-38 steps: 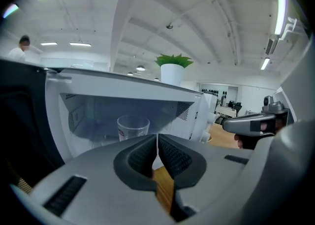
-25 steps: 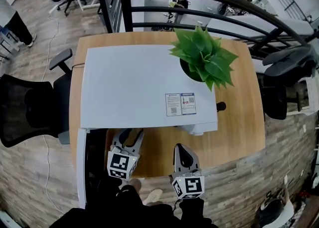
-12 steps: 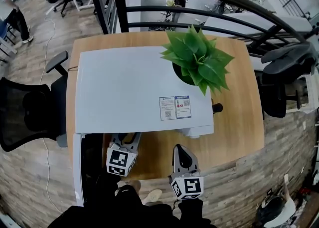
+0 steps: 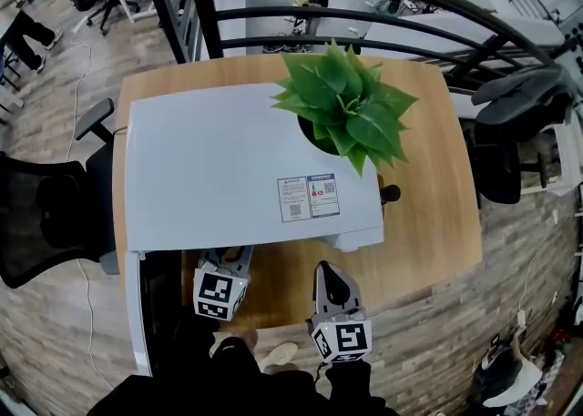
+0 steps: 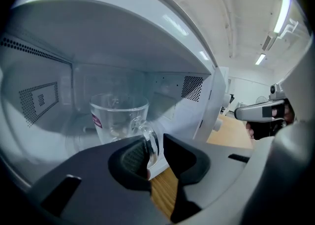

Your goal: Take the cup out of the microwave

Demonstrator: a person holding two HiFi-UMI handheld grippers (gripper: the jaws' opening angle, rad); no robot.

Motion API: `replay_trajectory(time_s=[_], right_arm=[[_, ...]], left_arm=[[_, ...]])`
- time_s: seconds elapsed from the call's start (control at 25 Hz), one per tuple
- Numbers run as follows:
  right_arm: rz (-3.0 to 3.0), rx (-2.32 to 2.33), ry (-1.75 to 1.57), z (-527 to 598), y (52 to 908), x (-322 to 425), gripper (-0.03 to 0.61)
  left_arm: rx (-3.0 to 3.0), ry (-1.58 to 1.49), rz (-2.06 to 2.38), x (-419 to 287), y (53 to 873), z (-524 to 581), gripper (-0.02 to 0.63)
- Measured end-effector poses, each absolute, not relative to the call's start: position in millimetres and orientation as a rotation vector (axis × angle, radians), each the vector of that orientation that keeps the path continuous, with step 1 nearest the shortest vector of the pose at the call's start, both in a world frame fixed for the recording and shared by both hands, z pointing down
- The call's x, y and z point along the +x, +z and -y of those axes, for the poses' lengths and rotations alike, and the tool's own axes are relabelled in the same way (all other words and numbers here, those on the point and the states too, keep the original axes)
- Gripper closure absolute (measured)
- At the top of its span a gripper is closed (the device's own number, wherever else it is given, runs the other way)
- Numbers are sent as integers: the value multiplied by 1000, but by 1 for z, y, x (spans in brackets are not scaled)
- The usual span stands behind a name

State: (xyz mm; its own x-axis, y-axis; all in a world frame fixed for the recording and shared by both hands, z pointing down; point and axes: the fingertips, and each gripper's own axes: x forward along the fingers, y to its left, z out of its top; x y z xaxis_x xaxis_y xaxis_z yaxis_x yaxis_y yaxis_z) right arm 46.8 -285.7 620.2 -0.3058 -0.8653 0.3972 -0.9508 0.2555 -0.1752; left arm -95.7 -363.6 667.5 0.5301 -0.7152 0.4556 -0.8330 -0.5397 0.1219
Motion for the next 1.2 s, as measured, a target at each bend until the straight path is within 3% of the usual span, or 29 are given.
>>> replay_trajectory(time_s=[0.32,1.2], right_arm=[[2279,1722,577,282,622,49,563],[2313,1732,492,268,584,37,563]], left_arm=[[2487,513,1263,-93,666,365,583],[2558,383,1216,-95,622,343,589]])
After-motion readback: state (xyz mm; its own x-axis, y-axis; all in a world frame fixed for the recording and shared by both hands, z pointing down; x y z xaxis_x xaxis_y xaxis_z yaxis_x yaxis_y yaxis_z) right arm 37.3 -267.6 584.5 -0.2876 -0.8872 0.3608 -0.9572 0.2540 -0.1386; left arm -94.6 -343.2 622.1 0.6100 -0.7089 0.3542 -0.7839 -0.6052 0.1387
